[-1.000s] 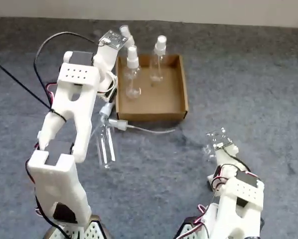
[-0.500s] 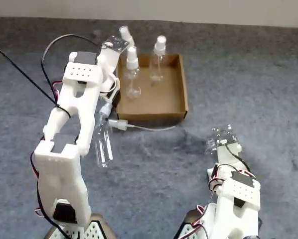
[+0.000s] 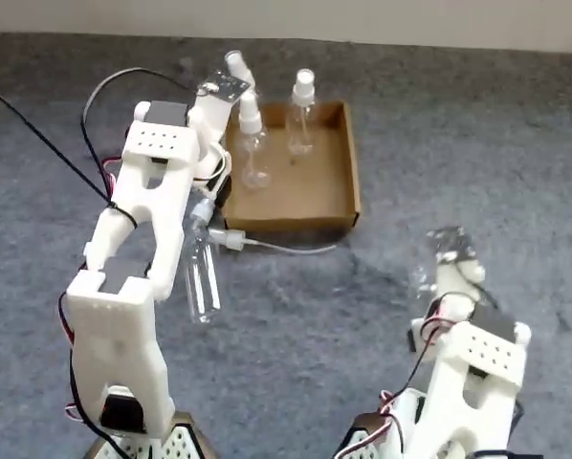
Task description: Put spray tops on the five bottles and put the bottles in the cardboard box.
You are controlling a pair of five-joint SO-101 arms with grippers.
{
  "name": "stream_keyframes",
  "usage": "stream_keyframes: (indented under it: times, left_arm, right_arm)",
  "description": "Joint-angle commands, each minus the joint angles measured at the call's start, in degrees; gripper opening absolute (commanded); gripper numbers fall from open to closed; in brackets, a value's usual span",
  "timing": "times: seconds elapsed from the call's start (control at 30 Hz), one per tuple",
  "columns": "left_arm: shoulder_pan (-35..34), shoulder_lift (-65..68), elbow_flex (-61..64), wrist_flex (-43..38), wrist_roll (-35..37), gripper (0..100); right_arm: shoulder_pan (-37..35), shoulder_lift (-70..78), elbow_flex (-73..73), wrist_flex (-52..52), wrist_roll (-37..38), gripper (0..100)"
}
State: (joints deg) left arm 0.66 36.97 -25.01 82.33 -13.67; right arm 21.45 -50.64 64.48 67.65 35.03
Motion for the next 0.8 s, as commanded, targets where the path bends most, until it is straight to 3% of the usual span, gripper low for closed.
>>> stream_keyframes:
  times: [0.0, 0.33, 0.77]
  left_arm:
    - [-0.7, 1.5, -0.7, -1.1, -0.6, 13]
    - [-0.7, -7.3, -0.6, -0.8, -0.5, 13]
    - [-5.2, -24.0, -0.3, 12.0, -2.0, 13]
  right_arm:
    - [0.6, -2.4, -9.8, 6.7, -0.8, 0.4]
    - [0.2, -2.4, -18.9, 12.4, -0.8, 0.4]
    - [0.7, 4.1, -26.6, 12.6, -1.0, 0.4]
